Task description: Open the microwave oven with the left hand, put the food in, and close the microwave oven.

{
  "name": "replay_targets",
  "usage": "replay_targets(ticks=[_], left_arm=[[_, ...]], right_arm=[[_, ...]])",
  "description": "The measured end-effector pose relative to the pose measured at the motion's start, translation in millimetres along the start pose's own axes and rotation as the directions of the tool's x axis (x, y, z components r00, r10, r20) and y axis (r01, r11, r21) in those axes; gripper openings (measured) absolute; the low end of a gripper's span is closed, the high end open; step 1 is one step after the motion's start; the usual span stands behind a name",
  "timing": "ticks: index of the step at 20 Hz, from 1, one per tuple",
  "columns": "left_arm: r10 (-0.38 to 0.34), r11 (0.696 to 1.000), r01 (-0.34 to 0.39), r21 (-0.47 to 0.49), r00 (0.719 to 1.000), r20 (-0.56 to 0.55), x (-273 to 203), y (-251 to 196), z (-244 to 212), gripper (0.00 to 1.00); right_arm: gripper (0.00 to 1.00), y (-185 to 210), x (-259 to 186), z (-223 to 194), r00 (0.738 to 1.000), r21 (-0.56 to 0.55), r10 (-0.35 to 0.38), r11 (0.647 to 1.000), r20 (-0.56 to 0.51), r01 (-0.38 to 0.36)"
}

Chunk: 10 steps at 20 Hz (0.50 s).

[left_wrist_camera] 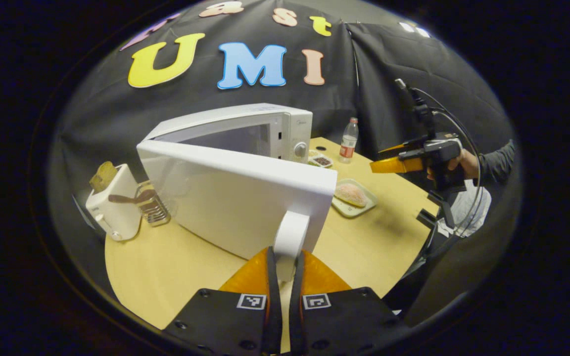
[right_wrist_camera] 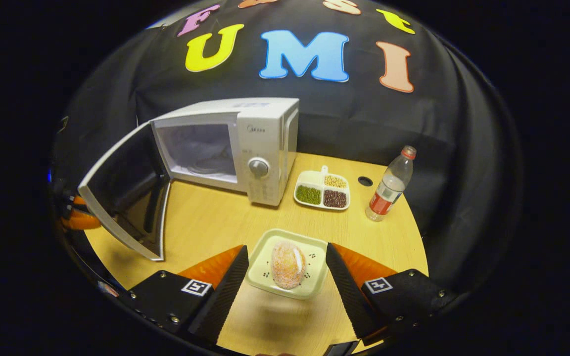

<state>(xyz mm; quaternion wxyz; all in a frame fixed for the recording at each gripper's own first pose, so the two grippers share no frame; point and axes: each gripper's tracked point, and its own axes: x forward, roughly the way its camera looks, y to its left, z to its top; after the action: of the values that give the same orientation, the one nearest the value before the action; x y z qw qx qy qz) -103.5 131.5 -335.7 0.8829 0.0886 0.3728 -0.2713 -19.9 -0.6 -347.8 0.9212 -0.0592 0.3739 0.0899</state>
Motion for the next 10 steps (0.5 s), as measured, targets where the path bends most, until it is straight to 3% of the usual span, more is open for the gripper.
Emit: replay_targets(ticks=[5,10], left_arm=[[-0.005,1.000,0.005,-0.009,0.996,-0.086,-52,46,-39,0.12],[0.010,0.998,-0.019,-0.065,0.992,-0.130,-85,90,-67,0.11]], right_arm=[[0.96,-2,45,-41,0.992,0.076,0.018,0.997,-0.124,-0.009],[0.96,-4,70,-57,0.982,0.123,0.016,0.992,-0.191,0.008]])
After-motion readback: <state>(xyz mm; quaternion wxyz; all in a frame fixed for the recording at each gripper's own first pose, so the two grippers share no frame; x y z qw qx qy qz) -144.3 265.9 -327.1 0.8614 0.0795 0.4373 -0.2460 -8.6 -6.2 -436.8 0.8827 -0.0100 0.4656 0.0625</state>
